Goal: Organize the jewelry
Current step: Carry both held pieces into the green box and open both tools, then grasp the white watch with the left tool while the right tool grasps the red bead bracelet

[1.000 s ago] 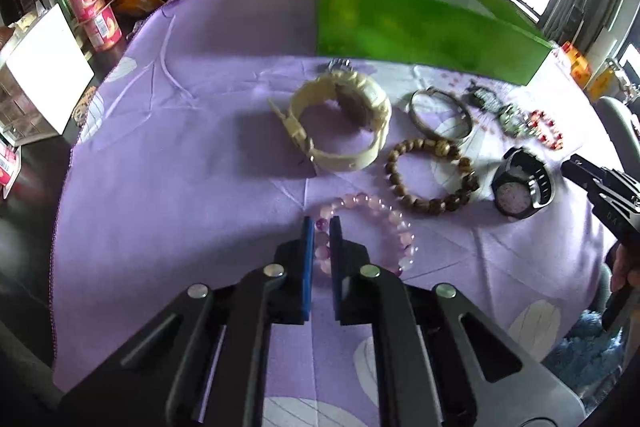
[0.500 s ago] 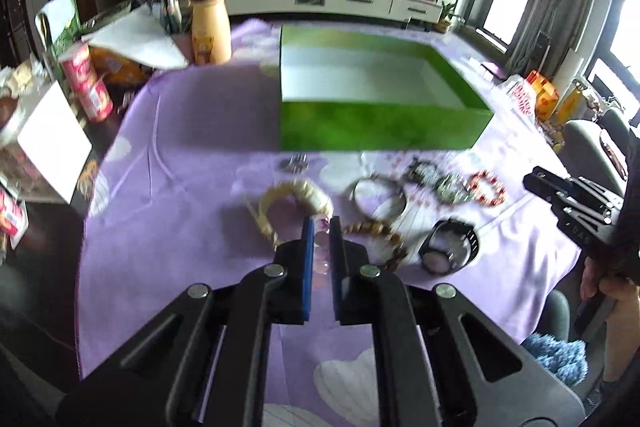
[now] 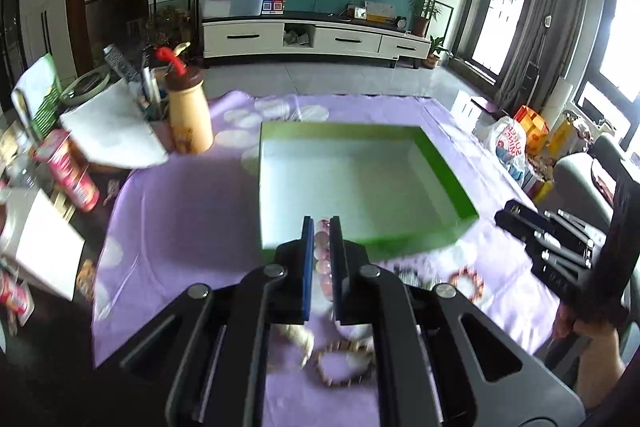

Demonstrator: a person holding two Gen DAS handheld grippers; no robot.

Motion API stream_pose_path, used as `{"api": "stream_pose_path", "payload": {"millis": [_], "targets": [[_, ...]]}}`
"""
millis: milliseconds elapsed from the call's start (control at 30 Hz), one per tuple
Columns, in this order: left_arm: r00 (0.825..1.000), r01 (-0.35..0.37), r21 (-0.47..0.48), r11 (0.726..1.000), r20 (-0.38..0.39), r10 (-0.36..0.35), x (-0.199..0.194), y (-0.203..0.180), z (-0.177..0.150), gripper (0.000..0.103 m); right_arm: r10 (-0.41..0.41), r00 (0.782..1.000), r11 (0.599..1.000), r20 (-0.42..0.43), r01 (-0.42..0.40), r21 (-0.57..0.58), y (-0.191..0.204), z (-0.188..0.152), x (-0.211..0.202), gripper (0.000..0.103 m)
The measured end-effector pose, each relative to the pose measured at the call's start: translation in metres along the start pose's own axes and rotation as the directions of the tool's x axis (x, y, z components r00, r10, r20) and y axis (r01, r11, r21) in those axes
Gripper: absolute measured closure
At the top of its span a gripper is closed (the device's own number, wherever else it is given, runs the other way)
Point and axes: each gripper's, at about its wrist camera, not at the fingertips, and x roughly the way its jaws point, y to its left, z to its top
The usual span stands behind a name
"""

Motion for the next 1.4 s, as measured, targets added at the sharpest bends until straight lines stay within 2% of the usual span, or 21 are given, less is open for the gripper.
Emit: {"api": "stream_pose_path", "payload": {"millis": [200,500,567,600,667,700,733,867,1033,1400], "targets": [[0.999,0.022,-0.026,0.999,-0.04,-0.023,0.052,-0.006,0.039,0.096,0.037,0.999,0.998,-0.019,-0.037,0.045,-0.008,0.024,0.037,0.079],[0.991,-0.012,-0.039,0.999,-0.134,0.006,0.133,-0.009,0.052,0.096,0.067,0.993,0.994,-0.098,-0.058,0.094,-0.017,0.039,0.102,0.079],[0.989,-0.019,-0.038,0.999,-0.147,0.013,0.143,-0.009,0.051,0.095,0.056,0.992,0.994,-0.109,-0.045,0.101,-0.019,0.04,0.111,0.072],[0.988,-0.021,-0.036,0.999,-0.15,0.015,0.146,-0.009,0.051,0.091,0.05,0.993,0.994,-0.109,-0.039,0.099,-0.019,0.04,0.113,0.07],[0.987,-0.029,-0.03,0.999,-0.156,0.024,0.15,-0.009,0.048,0.073,0.045,0.994,0.994,-0.104,-0.035,0.101,-0.02,0.039,0.112,0.067],[0.988,-0.033,-0.029,0.999,-0.154,0.028,0.149,-0.008,0.048,0.058,0.051,0.994,0.993,-0.102,-0.04,0.109,-0.02,0.038,0.11,0.066],[0.989,-0.041,-0.023,0.999,-0.145,0.037,0.146,-0.008,0.046,0.049,0.056,0.994,0.993,-0.099,-0.044,0.114,-0.022,0.037,0.108,0.066],[0.989,-0.062,-0.018,0.998,-0.136,0.059,0.131,-0.001,0.036,0.044,0.062,0.994,0.991,-0.086,-0.051,0.121,-0.024,0.032,0.096,0.064],[0.989,-0.088,-0.03,0.996,-0.119,0.084,0.099,0.013,0.017,0.032,0.067,0.994,0.992,-0.086,-0.057,0.112,-0.022,0.018,0.072,0.064],[0.985,-0.116,-0.1,0.988,-0.142,0.101,0.036,0.048,-0.044,0.029,0.06,0.99,0.988,-0.125,-0.041,0.148,-0.027,-0.016,0.025,0.064]]}}
